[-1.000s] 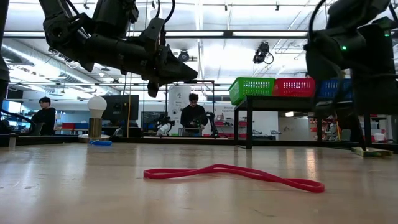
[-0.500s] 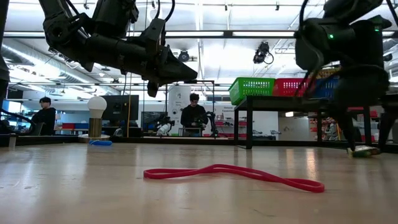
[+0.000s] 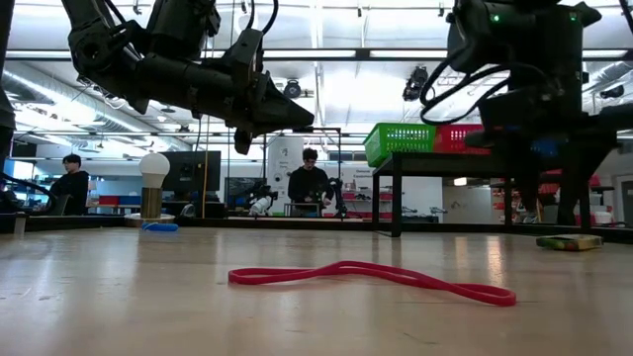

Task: Pick & Place Office Desk Supplies
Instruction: Put the small crayon box into the blue bin

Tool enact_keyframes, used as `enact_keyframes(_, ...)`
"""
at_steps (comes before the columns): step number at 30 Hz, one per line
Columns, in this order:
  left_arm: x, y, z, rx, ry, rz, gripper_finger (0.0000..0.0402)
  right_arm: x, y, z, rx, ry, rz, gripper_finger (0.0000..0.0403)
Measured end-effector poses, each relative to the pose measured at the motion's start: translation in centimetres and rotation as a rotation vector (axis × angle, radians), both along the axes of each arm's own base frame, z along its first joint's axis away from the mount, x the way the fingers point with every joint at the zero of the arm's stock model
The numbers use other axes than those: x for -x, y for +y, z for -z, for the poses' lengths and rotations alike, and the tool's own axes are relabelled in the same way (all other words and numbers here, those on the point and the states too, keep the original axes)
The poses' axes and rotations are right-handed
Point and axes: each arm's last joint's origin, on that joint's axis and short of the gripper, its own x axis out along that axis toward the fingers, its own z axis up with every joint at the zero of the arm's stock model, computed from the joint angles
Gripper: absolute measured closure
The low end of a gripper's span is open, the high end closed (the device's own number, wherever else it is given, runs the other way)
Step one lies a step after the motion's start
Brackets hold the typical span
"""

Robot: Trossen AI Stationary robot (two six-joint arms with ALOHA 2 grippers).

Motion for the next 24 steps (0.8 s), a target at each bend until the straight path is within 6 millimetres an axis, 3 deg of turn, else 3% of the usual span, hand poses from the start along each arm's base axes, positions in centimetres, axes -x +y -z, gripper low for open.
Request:
enact_keyframes(5,0.0,0.0,0.0,0.000,0.000,0.000,0.0392,0.5,-0.2,-0.2,0.011,0.046,-0.053,0.0187)
enact_keyframes(11,0.0,0.0,0.0,0.000,0.000,0.001,0.0392,1.0,-0.3,1.0,0.008,0.054,-0.085,0.0151)
enact_keyframes(24,0.0,0.0,0.0,-0.016,0.004,0.002,0.0392,2.1,-0.4,3.6,0.002,0.027,-0.074,0.0186)
